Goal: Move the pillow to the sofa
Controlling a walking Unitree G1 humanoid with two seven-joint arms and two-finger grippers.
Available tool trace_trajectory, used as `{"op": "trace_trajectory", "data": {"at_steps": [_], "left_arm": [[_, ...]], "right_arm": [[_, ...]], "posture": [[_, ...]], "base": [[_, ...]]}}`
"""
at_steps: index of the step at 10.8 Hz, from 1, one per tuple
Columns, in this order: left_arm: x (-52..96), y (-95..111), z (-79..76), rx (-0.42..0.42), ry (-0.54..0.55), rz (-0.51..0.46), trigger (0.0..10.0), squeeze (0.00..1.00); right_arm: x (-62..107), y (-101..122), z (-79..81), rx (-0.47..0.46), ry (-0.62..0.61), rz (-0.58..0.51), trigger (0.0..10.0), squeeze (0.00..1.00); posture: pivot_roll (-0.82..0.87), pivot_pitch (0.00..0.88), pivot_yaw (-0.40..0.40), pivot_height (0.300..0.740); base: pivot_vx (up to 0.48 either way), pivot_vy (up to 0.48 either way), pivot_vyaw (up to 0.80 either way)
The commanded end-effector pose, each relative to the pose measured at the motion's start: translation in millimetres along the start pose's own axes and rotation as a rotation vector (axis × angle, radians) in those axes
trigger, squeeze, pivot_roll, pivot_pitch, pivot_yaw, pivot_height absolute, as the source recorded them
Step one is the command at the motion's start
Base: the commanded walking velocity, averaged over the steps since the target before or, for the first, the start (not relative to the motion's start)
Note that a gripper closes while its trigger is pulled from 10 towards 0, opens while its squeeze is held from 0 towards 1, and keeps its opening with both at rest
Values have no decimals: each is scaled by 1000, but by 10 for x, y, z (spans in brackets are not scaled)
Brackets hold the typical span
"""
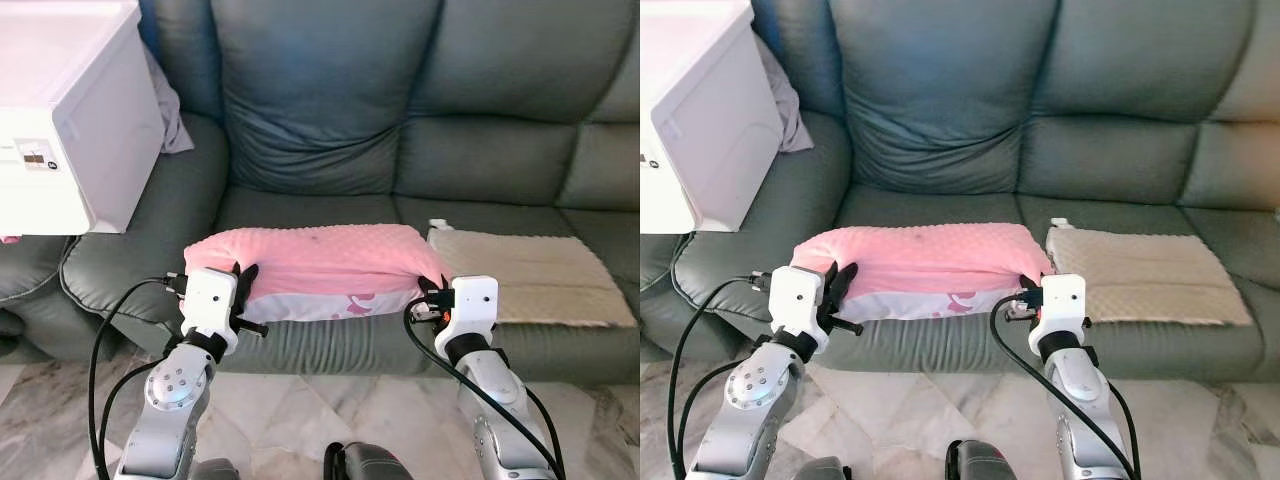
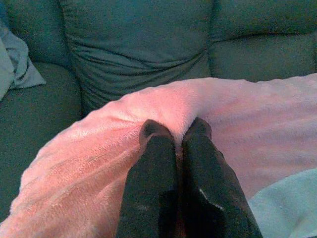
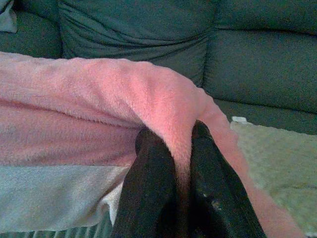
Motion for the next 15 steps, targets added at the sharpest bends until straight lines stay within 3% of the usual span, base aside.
{"op": "trace_trajectory", "data": {"at_steps": [1, 6, 11, 15], "left_arm": [[8, 60, 29, -8, 6, -29, 10000, 0], [-40, 100, 100, -14, 29, -38, 10000, 0], [-1, 36, 16, 0, 15, -11, 10000, 0], [-5, 57, -1, 8, 7, -18, 10000, 0]], "right_arm": [[1, 31, -59, 6, -19, -10, 10000, 0], [-21, 52, -41, 4, -15, -18, 10000, 0], [-9, 45, -17, 8, -6, -16, 10000, 0], [-1, 39, -10, -6, 0, -18, 10000, 0]], "posture": [[20, 111, -64, 740], [23, 128, -63, 740], [19, 139, -62, 655], [18, 140, -62, 638]], "base": [[0, 0, 0], [50, 0, 0], [0, 0, 0], [0, 0, 0]]}}
Point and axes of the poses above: a point about 5 cm out from each wrist's last joint towards the gripper, its own x axis pointing back from the gripper into the wrist, its own y axis along the axis of the wrist's last joint, z = x × y, the point moved 3 cm from there along -x, pointing out of the wrist towards the gripper, and after that the axes turned 14 degrees about -x, right-handed, at the moved point
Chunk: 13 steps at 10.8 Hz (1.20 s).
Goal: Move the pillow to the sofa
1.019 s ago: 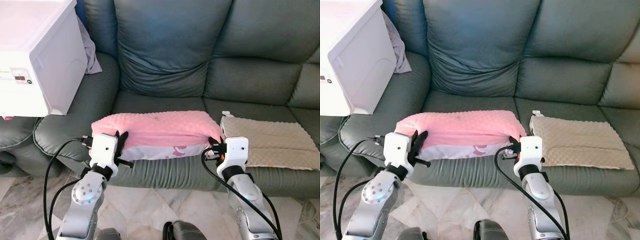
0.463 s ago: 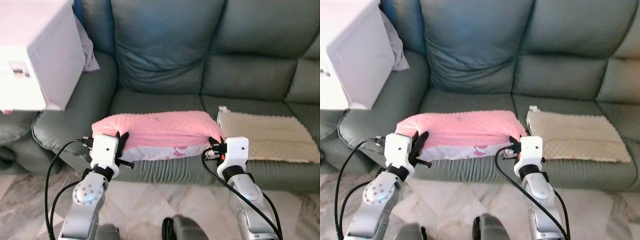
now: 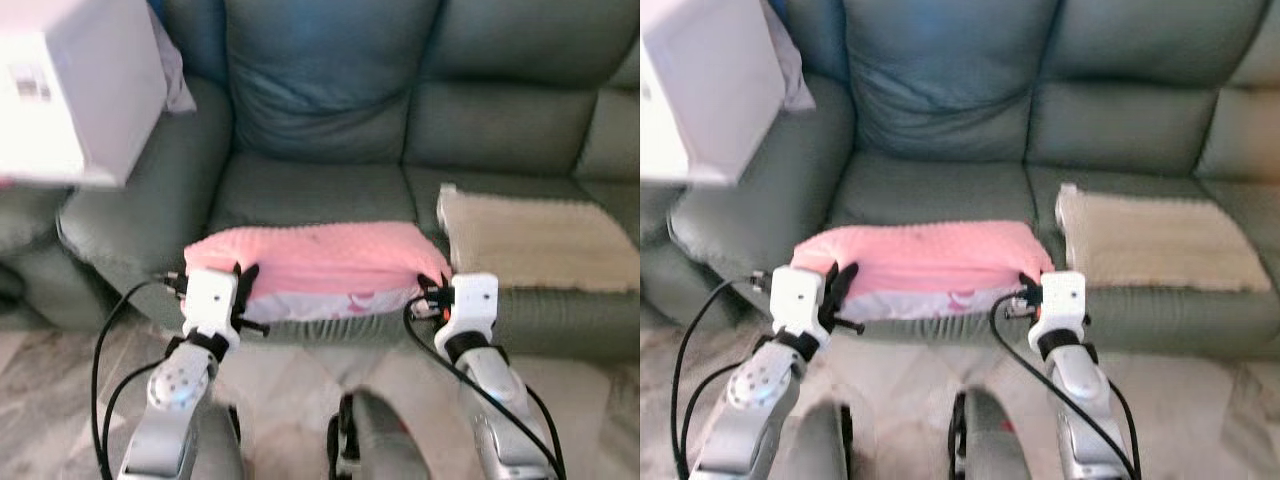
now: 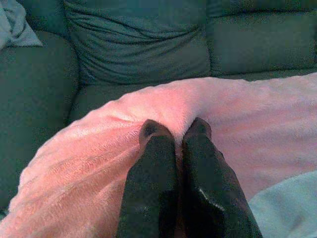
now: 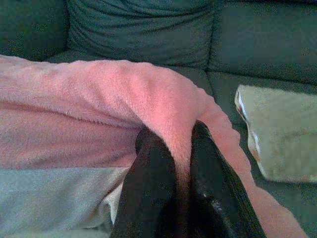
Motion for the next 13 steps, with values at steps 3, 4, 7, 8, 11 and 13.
{"op": "trace_trajectory", "data": {"at_steps": [3, 4, 7, 8, 11, 13], "left_arm": [[-2, 74, 5, 2, -7, -31, 10000, 0], [-4, 84, 0, 6, -14, -39, 10000, 0], [-1, 106, -2, 11, -15, -49, 10000, 0], [1, 109, -4, 12, -15, -53, 10000, 0], [-17, 125, -3, 13, -9, -58, 10000, 0], [-15, 125, -10, 13, -14, -55, 10000, 0]], "right_arm": [[9, 23, -37, -3, -10, -11, 10000, 0], [7, 20, -35, -3, -9, -11, 10000, 0], [-5, 25, -32, 1, -6, -12, 10000, 0], [-7, 26, -30, 2, -4, -13, 10000, 0], [-14, 35, -33, 4, -6, -16, 10000, 0], [-12, 40, -47, 7, -12, -16, 10000, 0]], "posture": [[23, 138, -61, 638], [23, 137, -62, 638], [24, 135, -63, 638], [24, 135, -63, 638], [23, 137, -64, 638], [19, 142, -63, 638]], "base": [[0, 0, 0], [0, 0, 0], [291, 0, 0], [360, 0, 0], [376, 0, 0], [373, 0, 0]]}}
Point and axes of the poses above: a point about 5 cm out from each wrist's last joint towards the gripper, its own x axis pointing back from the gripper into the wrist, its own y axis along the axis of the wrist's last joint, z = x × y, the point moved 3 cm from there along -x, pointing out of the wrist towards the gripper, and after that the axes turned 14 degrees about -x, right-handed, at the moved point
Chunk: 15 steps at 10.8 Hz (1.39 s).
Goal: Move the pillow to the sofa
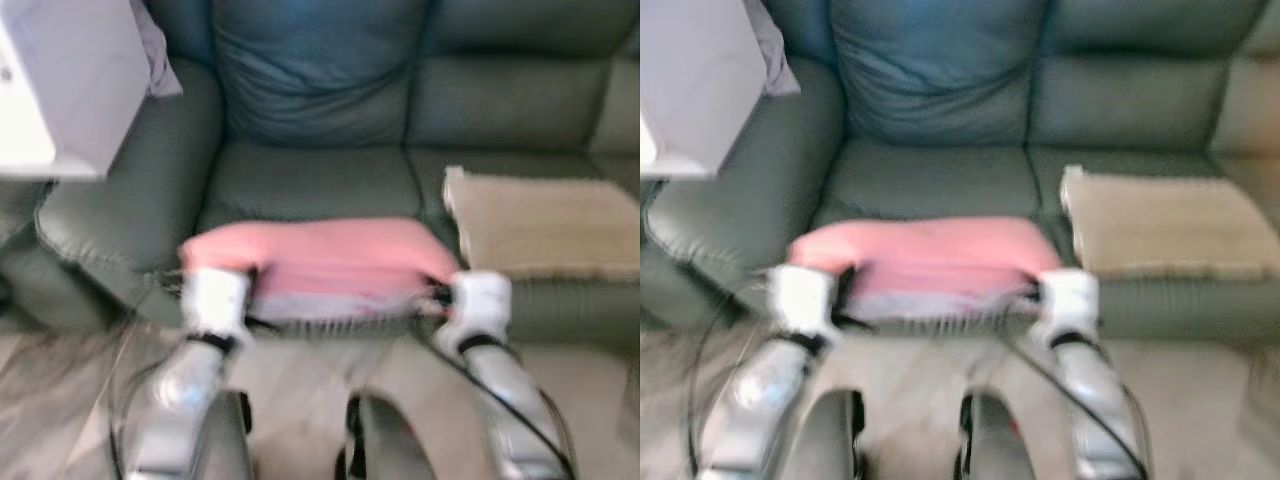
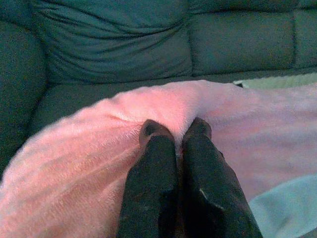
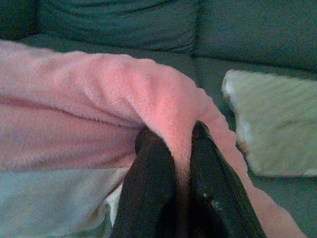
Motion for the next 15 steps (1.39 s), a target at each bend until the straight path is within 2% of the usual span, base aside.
{"op": "trace_trajectory", "data": {"at_steps": [1, 5, 6, 8, 9, 10, 12, 13, 15], "left_arm": [[29, 22, 123, -24, 39, -6, 10000, 0], [39, 18, 107, -36, 27, -6, 10000, 0], [37, 10, 110, -15, 36, -1, 10000, 0], [10, -27, 44, -14, -12, 3, 10000, 0], [-35, -34, 74, -25, -14, -5, 10000, 0], [-137, -113, 137, -54, -24, 20, 10000, 0], [-282, -203, 386, -92, -15, 67, 10000, 0], [-322, -235, 446, -108, -44, 81, 10000, 0], [-402, -289, 578, -113, -11, 103, 10000, 0]], "right_arm": [[-13, 27, 60, -8, 14, -14, 10000, 0], [-8, 21, 62, -7, 14, -13, 10000, 0], [-5, 14, 59, -8, 13, -12, 10000, 0], [-5, 20, 53, -10, 9, -13, 10000, 0], [-21, 51, 30, -12, -3, -20, 10000, 0], [-80, 128, -13, -8, -30, -35, 10000, 0], [-170, 272, -91, -36, -97, -53, 10000, 0], [-200, 267, -76, -72, -117, -33, 10000, 0], [-263, 251, -36, -96, -111, 13, 10000, 0]], "posture": [[20, 141, -63, 638], [19, 144, -62, 638], [19, 144, -62, 638], [18, 150, -62, 638], [4, 163, -67, 638], [-10, 180, -65, 638], [-29, 285, -40, 638], [-37, 339, -31, 638], [-61, 406, -28, 638]], "base": [[352, 0, 0], [308, 0, 0], [326, 0, 0], [0, 0, 0], [0, 0, 0], [0, 0, 0], [0, 0, 0], [0, 0, 0], [0, 0, 0]]}}
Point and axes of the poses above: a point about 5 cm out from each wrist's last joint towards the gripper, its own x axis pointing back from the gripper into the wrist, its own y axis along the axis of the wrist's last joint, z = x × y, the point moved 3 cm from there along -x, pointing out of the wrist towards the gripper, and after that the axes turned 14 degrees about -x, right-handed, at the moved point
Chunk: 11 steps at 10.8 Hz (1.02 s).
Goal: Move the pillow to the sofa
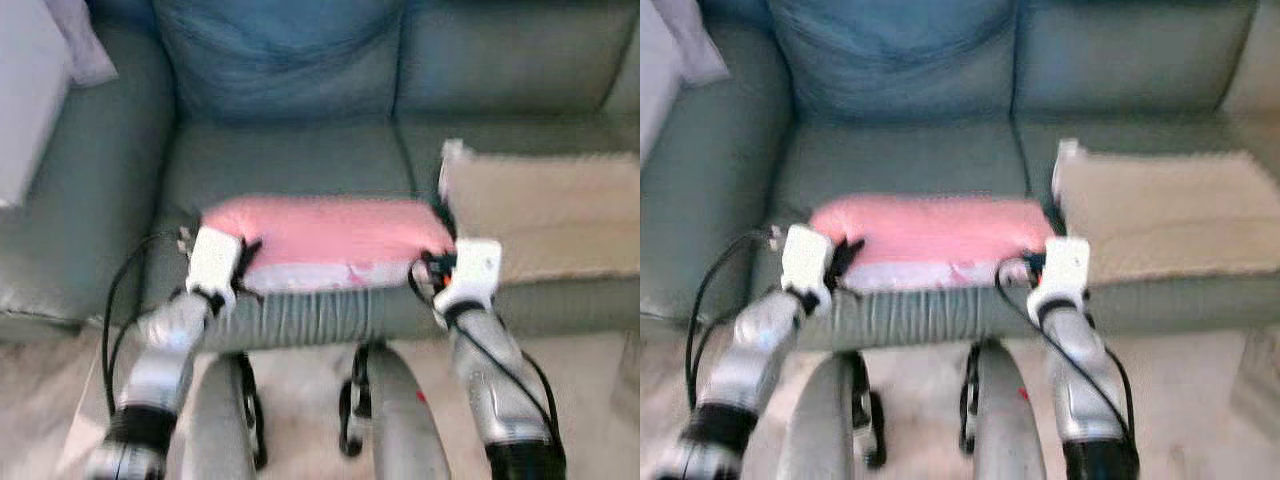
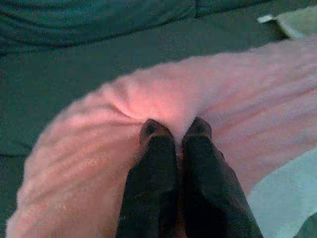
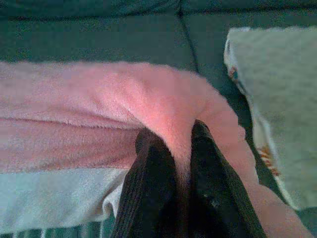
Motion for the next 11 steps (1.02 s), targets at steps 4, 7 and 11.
{"op": "trace_trajectory", "data": {"at_steps": [4, 7, 11], "left_arm": [[-131, -162, 351, -72, 148, 68, 10000, 0], [-226, -142, 619, -177, 267, 119, 10000, 0], [-171, -164, 952, -261, 364, 164, 10000, 0]], "right_arm": [[-257, 17, -113, 27, -35, 77, 10000, 0], [-522, 209, -92, 134, 25, 52, 10000, 0], [-632, 235, 37, 132, 88, 48, 10000, 0]], "posture": [[-75, 520, -34, 638], [-77, 529, -34, 638], [-82, 523, -42, 638]], "base": [[0, 0, 0], [0, 0, 0], [0, 0, 0]]}}
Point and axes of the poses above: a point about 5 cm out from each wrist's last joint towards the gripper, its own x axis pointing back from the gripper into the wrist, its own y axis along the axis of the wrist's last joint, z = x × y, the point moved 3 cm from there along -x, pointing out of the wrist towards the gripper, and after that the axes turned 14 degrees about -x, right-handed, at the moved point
